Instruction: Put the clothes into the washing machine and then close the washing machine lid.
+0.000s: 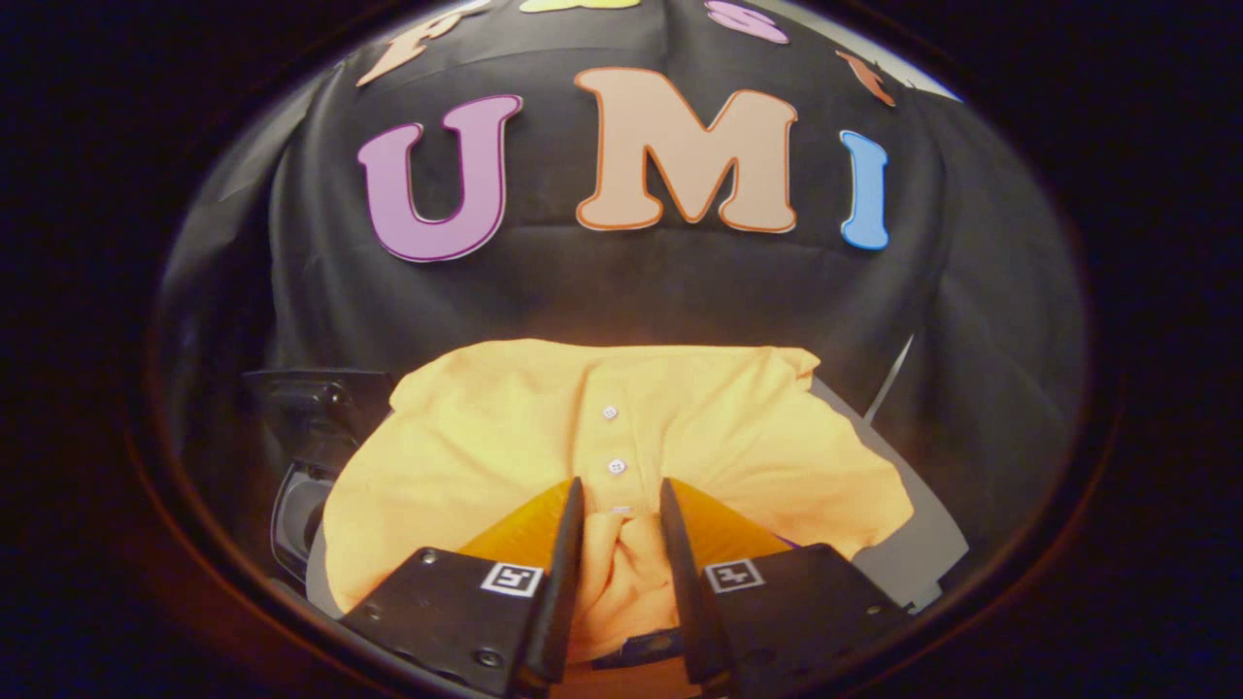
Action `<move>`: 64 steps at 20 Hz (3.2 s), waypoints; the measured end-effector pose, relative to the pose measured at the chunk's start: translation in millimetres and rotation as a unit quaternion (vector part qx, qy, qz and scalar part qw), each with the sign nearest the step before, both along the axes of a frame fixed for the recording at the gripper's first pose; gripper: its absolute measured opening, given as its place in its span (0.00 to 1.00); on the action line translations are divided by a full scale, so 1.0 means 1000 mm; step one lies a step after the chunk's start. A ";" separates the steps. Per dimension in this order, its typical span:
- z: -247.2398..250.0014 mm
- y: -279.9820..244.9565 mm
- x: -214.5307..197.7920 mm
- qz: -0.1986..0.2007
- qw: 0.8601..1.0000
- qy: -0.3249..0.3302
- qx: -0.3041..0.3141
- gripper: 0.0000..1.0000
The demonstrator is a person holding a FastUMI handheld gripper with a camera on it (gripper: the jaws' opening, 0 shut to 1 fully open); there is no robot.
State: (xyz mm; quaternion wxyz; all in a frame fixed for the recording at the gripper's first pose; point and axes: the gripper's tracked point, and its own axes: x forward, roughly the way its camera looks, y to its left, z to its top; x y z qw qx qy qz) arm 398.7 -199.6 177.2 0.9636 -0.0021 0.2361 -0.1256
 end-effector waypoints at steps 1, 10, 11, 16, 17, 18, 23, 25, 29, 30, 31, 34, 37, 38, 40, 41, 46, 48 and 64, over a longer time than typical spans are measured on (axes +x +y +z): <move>0.000 -0.001 -0.002 -0.007 1.000 0.004 -0.003 0.37; 0.003 0.004 -0.001 -0.023 0.999 -0.008 -0.026 0.08; 0.002 0.004 -0.002 -0.025 0.999 -0.009 -0.019 0.07; 0.030 0.023 0.002 -0.018 0.998 -0.060 -0.025 0.06; 0.029 0.033 0.001 -0.010 0.998 -0.054 -0.020 0.06; 0.033 0.042 0.004 -0.003 0.998 -0.058 -0.018 0.06; 0.058 0.090 0.014 0.027 0.996 -0.083 -0.005 0.06; 0.068 0.110 0.017 0.040 0.994 -0.097 0.004 0.05; 0.082 0.147 0.021 0.067 0.992 -0.103 0.009 0.05; 0.086 0.159 0.023 0.078 0.991 -0.106 0.010 0.05; 0.087 0.168 0.023 0.086 0.991 -0.106 0.010 0.05; 0.090 0.198 0.024 0.111 0.989 -0.101 0.004 0.05; 0.090 0.227 0.026 0.132 0.986 -0.104 0.007 0.05; 0.090 0.237 0.026 0.139 0.985 -0.102 0.010 0.05; 0.092 0.253 0.026 0.151 0.983 -0.103 0.013 0.05; 0.092 0.261 0.027 0.157 0.982 -0.104 0.015 0.05; 0.083 0.294 0.029 0.180 0.978 -0.095 0.032 0.05; 0.076 0.304 0.029 0.190 0.977 -0.089 0.029 0.05; -0.007 0.394 0.052 0.242 0.967 -0.040 0.065 0.05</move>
